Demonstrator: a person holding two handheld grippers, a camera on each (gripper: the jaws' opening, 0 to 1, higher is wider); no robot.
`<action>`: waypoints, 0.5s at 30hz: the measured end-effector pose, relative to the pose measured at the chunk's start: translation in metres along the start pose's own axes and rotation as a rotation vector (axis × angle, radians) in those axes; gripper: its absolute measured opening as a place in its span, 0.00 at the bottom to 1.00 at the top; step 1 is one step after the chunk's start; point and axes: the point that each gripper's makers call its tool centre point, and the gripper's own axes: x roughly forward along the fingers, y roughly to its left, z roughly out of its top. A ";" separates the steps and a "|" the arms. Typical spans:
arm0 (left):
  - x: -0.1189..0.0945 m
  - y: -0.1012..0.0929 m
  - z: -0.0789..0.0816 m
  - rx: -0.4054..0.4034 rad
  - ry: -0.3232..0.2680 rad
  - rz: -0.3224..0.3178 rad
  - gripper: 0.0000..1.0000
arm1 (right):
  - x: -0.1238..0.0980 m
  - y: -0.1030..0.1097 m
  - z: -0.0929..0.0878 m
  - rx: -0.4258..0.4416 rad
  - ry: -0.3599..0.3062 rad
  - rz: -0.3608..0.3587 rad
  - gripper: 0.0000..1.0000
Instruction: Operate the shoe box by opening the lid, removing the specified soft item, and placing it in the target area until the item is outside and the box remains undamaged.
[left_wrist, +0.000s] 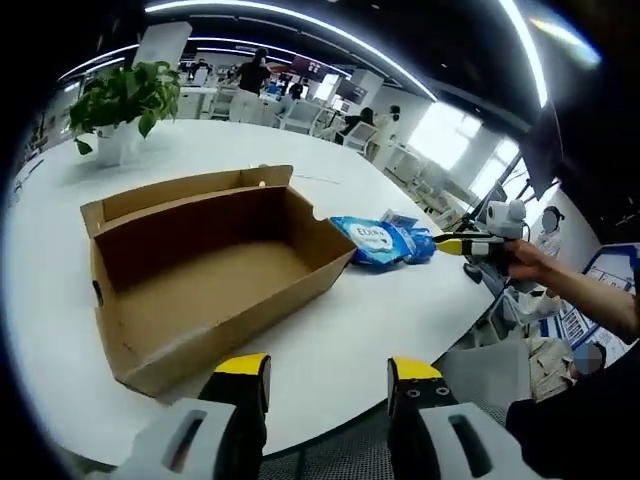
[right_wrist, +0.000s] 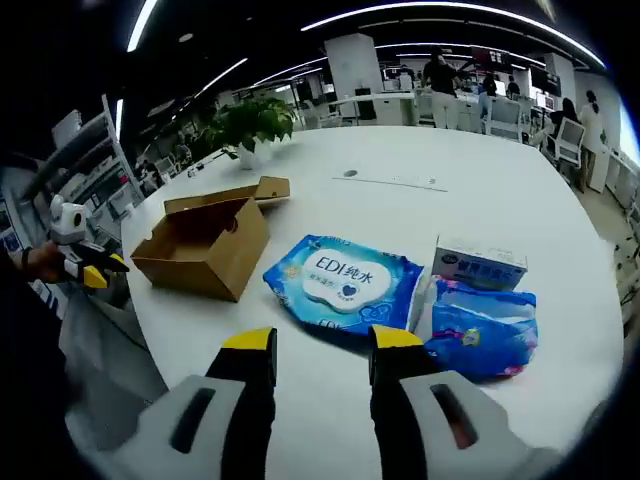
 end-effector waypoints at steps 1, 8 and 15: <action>0.001 0.001 0.000 0.001 0.002 -0.002 0.48 | 0.001 0.005 -0.002 0.011 -0.006 0.001 0.34; 0.010 -0.004 -0.004 0.033 0.024 -0.039 0.49 | 0.004 0.030 -0.015 0.051 -0.029 -0.018 0.34; 0.014 -0.004 -0.005 0.022 0.035 -0.052 0.50 | 0.001 0.054 -0.032 -0.009 -0.001 -0.048 0.34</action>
